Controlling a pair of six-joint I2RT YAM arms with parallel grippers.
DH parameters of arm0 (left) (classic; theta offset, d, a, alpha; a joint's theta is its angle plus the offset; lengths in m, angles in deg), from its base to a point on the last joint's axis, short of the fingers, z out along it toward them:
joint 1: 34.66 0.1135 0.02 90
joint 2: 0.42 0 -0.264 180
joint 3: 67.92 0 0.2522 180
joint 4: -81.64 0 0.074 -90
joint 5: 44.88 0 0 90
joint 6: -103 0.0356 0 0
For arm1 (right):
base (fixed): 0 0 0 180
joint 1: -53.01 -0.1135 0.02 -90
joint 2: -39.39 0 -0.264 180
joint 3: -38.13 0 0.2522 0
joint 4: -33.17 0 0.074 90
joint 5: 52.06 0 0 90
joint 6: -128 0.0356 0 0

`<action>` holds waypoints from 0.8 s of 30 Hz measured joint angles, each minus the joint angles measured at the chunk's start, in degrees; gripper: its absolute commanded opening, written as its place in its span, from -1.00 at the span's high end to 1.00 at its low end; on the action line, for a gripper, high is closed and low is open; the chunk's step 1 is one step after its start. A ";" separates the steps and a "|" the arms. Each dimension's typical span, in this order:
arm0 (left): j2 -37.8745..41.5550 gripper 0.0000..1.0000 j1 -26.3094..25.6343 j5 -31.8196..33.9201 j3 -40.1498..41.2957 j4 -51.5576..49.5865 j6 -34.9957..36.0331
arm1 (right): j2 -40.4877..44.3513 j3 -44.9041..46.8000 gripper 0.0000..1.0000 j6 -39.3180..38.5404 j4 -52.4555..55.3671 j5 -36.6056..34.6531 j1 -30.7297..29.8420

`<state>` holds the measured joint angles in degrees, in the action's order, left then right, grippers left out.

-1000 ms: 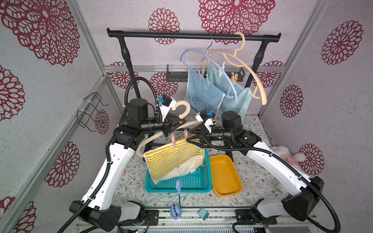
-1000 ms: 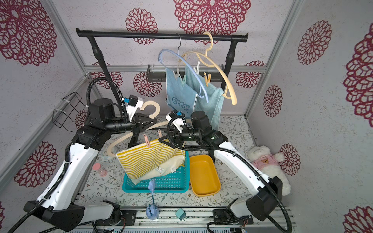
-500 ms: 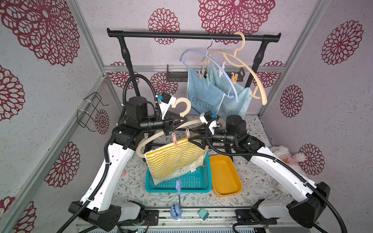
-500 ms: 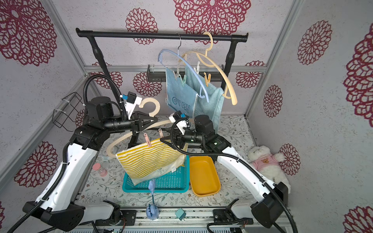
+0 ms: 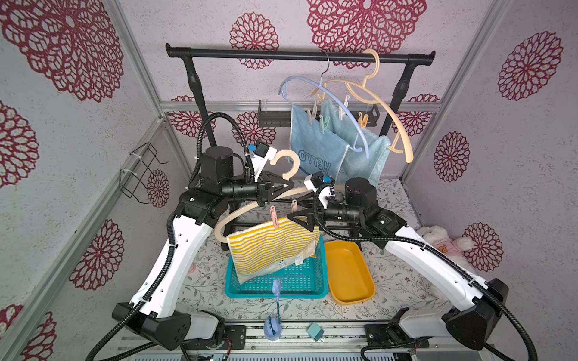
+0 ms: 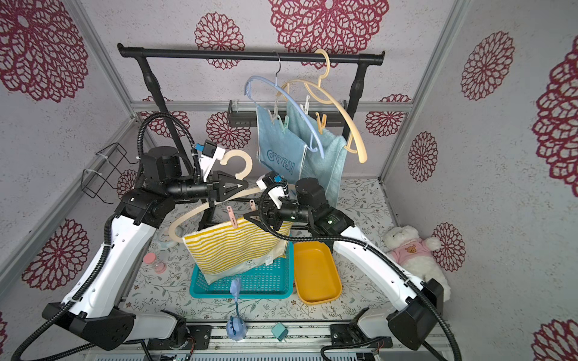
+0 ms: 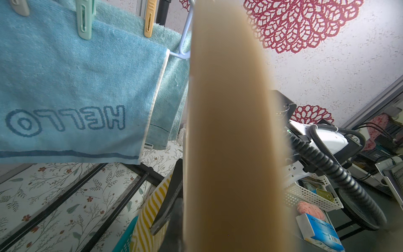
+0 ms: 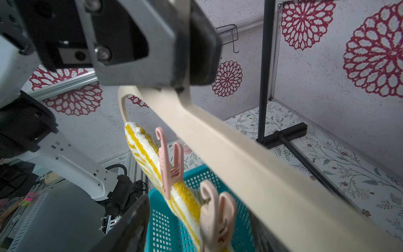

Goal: Remove the clothespins securing towels to the hanger
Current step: Remove the clothespin from the hanger.

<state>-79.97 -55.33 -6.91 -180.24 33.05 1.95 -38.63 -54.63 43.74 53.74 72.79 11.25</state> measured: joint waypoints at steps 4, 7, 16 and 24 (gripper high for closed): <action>-0.24 1.00 -0.46 -0.28 -1.18 -1.31 0.46 | -0.57 -0.79 -0.43 -0.66 0.83 -0.24 -0.09; -0.39 1.00 -0.46 -0.31 -1.79 -2.16 0.85 | -0.94 -1.29 -0.41 -0.98 1.38 -0.15 -0.09; -1.27 1.00 -0.46 -1.22 -2.64 -4.50 2.75 | -1.05 -1.55 -0.30 -2.21 4.24 3.15 -0.07; -1.33 1.00 -0.46 -2.23 -2.95 -6.64 4.37 | -1.46 -2.03 -0.18 -2.84 6.36 7.76 0.15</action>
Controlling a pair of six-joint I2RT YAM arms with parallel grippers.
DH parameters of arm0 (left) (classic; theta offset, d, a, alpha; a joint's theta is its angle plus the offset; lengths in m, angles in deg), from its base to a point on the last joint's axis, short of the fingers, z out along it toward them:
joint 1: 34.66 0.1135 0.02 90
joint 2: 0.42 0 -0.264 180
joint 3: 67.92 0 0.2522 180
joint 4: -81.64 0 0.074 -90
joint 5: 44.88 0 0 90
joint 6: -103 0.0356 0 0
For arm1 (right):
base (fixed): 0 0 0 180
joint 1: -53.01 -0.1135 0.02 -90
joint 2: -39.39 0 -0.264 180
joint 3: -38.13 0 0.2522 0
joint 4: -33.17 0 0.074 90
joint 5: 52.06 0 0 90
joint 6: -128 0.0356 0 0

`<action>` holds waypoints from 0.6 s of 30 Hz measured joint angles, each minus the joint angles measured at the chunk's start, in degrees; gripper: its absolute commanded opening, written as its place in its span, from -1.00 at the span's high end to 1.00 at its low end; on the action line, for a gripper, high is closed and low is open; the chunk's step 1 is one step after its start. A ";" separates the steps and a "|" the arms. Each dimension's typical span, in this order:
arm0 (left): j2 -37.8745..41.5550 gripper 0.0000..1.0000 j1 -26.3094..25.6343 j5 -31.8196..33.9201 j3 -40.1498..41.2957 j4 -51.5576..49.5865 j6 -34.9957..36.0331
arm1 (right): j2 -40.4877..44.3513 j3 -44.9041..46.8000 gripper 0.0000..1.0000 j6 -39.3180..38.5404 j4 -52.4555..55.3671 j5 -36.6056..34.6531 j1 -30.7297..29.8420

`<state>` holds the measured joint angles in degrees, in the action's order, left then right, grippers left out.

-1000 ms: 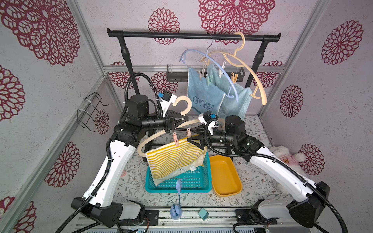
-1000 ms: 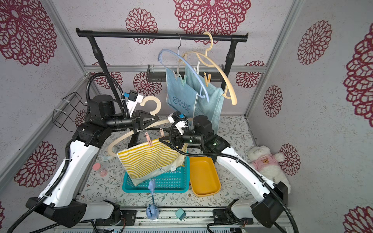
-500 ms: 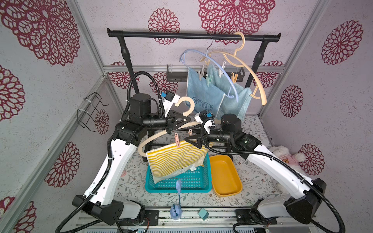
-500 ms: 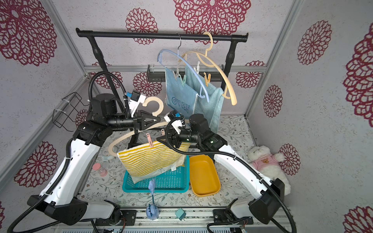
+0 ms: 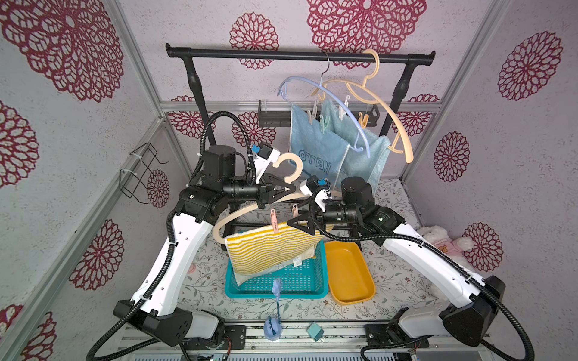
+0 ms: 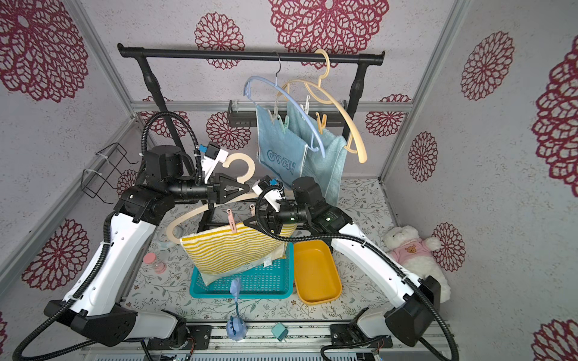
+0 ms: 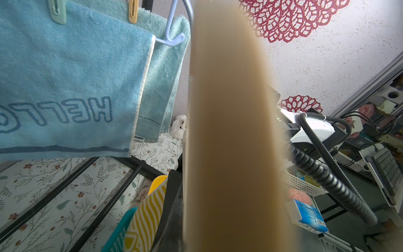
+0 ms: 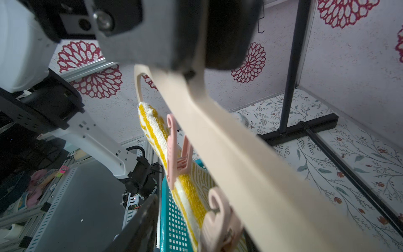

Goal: Remove the clothespins securing towels to the hanger
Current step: Remove the clothespin from the hanger.

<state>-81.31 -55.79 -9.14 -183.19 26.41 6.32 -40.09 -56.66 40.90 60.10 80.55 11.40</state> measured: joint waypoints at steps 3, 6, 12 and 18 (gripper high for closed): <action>0.00 1.00 0.00 -0.50 -0.02 -0.57 0.66 | -0.22 0.00 -0.16 0.02 0.24 1.62 0.52; 0.00 1.00 -0.02 -0.81 -0.02 -0.81 1.11 | -0.31 0.00 -0.15 0.11 0.26 3.37 1.16; 0.00 1.00 -0.22 -1.70 -0.13 -0.85 1.77 | -0.35 0.00 -0.07 0.37 0.24 6.88 2.36; -0.13 1.00 -0.42 -1.84 -0.83 -1.77 2.62 | -0.52 0.00 -0.01 0.72 -0.02 9.99 2.97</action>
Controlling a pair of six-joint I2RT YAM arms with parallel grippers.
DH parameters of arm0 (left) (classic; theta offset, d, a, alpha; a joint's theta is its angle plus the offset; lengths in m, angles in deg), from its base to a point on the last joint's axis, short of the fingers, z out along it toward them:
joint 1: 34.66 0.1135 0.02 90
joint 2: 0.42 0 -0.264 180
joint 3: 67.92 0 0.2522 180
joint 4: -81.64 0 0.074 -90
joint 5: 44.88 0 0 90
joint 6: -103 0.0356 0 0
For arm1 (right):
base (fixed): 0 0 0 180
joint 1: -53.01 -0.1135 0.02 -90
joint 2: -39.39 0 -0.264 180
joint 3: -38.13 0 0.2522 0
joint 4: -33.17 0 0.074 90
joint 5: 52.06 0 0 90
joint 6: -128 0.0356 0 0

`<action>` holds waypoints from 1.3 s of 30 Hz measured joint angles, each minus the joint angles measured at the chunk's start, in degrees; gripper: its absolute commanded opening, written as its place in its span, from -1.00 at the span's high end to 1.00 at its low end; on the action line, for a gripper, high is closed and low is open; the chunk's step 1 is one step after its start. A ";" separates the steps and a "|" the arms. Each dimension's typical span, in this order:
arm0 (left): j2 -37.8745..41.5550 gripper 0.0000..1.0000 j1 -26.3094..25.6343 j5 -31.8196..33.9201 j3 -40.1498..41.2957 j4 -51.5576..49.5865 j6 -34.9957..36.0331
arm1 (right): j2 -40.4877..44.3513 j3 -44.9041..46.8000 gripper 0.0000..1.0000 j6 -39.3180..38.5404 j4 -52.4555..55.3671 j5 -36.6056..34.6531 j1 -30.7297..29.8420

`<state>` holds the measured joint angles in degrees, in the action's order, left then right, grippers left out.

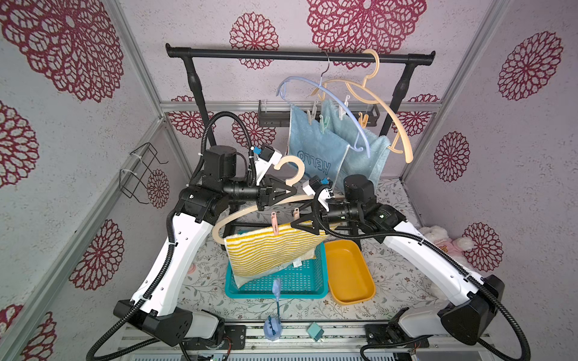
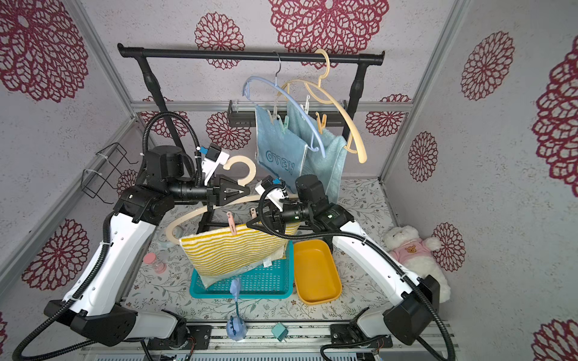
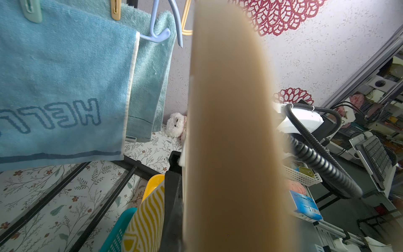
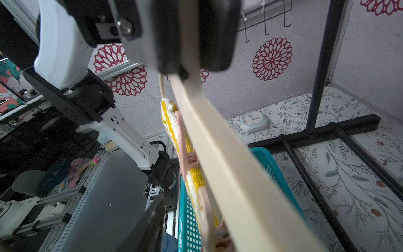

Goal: Remove the clothespins securing towels to the hanger
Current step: Remove the clothespin from the hanger.

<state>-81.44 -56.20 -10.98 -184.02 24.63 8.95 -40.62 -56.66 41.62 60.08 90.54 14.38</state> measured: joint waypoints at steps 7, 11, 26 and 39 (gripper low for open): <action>-0.52 1.00 -0.09 0.13 -0.85 -1.84 1.18 | -0.96 -0.02 0.05 0.13 -0.20 3.23 0.66; -0.74 1.00 -0.20 0.24 -0.90 -2.05 1.70 | -1.16 -0.02 0.10 0.48 -0.15 4.33 1.05; -0.79 1.00 -0.66 1.16 -1.53 -2.95 2.62 | -1.31 -0.02 0.45 0.70 0.00 6.23 1.57; -0.79 1.00 -0.74 1.57 -1.53 -2.99 3.21 | -1.31 -0.02 1.00 1.11 -0.02 6.23 1.75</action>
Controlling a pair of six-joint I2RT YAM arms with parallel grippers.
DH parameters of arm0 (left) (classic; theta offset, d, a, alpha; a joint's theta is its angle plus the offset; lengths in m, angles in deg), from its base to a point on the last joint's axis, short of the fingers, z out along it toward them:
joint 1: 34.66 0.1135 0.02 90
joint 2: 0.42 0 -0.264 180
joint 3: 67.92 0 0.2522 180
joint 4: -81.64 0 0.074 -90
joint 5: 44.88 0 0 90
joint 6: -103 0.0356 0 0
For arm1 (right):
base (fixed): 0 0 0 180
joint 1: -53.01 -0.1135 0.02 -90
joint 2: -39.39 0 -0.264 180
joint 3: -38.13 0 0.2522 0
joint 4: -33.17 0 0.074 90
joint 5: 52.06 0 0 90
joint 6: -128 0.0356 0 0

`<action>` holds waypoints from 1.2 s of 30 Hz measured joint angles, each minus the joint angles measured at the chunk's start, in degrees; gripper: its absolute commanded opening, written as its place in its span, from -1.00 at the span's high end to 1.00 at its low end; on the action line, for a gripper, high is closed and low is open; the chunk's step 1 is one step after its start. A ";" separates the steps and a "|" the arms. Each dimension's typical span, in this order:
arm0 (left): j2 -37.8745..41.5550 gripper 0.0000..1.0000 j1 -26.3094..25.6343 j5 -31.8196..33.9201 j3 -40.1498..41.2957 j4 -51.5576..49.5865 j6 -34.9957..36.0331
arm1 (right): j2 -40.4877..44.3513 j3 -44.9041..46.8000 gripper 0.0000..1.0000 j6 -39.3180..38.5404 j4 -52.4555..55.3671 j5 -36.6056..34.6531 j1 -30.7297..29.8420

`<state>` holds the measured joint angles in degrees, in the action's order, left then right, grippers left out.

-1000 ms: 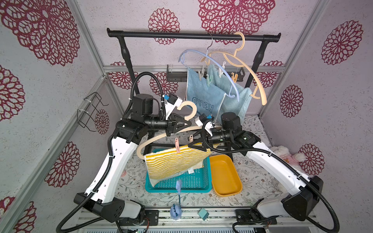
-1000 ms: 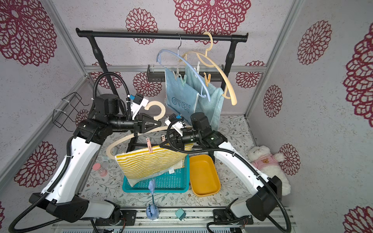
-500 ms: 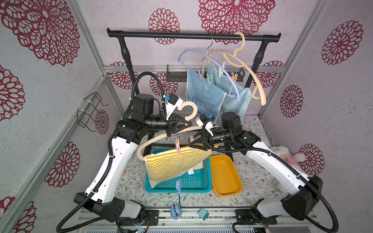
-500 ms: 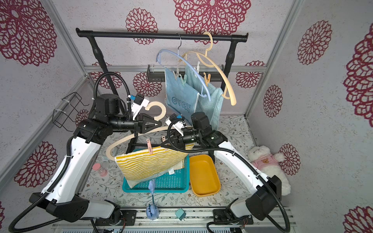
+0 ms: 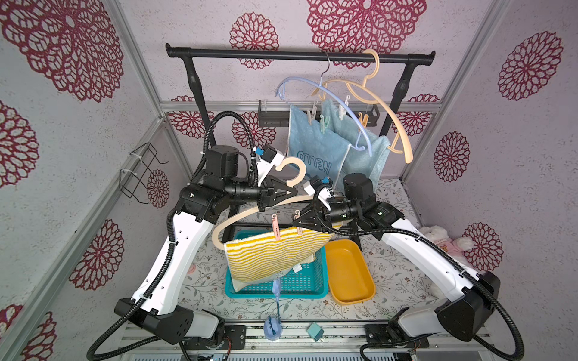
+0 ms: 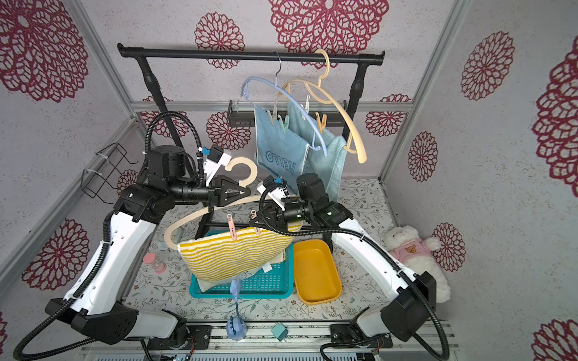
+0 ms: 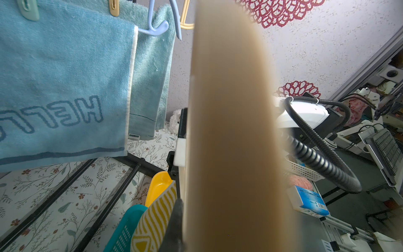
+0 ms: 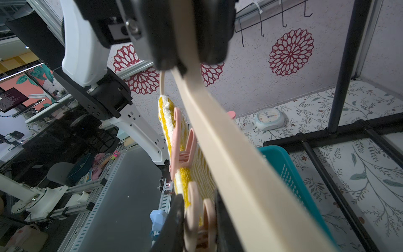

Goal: Remove the clothespins securing towels to the hanger
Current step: Remove the clothespin from the hanger.

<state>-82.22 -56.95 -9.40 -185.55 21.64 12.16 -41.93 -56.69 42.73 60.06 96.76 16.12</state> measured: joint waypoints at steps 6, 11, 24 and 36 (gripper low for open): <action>0.00 1.00 -0.09 0.26 0.00 0.02 0.17 | 0.00 0.07 1.00 0.48 -0.28 -0.04 0.00; 0.00 1.00 -0.20 0.83 -0.02 0.07 0.24 | 0.02 0.09 1.00 1.31 -0.81 -0.46 0.00; 0.00 1.00 -1.20 1.44 0.44 1.84 0.28 | 2.43 1.22 1.00 1.86 -1.20 -5.97 -0.17; 0.00 1.00 -1.53 1.77 1.88 2.67 0.28 | 4.00 3.74 1.00 3.82 -2.91 -9.33 -0.42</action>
<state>-82.22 -58.48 -7.63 -183.67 24.31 12.44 -37.93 -52.95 46.56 57.15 87.43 15.71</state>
